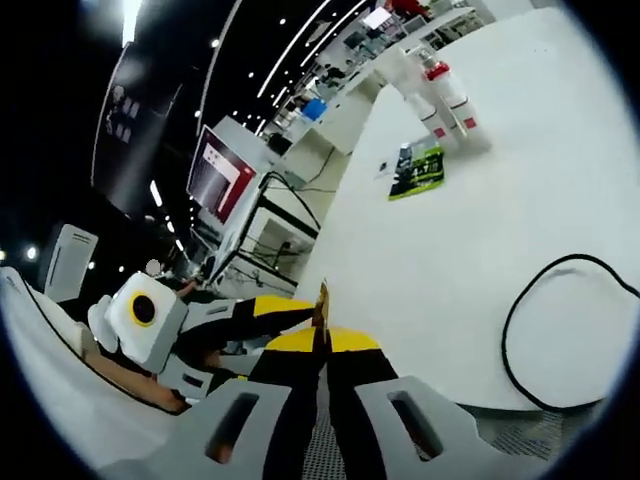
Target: Arrange the skincare products in the storage area until every visible bottle or jar stands upright without overlapping.
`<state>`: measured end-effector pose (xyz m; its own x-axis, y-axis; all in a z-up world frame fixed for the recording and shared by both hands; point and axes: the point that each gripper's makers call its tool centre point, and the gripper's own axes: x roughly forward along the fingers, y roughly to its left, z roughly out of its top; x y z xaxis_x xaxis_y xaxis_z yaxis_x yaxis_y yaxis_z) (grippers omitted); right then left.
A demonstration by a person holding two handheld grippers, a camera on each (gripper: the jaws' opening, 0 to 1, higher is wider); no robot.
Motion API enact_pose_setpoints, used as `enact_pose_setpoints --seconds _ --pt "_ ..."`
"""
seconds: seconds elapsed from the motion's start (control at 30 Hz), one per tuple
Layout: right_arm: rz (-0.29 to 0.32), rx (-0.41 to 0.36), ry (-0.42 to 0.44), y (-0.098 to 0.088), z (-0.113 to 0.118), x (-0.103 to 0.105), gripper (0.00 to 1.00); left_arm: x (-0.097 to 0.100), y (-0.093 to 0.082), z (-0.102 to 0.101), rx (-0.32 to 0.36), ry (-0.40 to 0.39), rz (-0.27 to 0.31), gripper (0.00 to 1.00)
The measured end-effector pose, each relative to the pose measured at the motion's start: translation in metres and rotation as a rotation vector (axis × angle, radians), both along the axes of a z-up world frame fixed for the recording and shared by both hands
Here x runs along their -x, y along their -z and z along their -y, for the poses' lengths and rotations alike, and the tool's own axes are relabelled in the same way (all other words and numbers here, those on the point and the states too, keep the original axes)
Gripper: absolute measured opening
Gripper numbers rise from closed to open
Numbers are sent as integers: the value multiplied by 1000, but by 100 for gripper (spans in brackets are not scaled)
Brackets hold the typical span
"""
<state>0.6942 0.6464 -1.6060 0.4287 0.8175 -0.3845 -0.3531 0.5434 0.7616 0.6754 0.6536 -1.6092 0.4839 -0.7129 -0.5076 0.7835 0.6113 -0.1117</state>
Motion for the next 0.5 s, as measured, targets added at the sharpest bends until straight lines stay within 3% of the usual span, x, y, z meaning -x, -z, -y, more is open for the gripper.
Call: enact_pose_setpoints --seconds 0.13,0.33,0.4,0.5 --pt "10 -20 -2 -7 1 1 0 -1 -9 2 43 3 19 39" --pt "33 -69 -6 -21 11 -2 0 2 -21 4 139 10 -19 43" --pt "63 -24 -52 -22 15 1 0 3 -24 5 161 13 -26 44" --pt "107 -38 -92 -31 20 3 0 4 -28 7 199 17 -47 46"
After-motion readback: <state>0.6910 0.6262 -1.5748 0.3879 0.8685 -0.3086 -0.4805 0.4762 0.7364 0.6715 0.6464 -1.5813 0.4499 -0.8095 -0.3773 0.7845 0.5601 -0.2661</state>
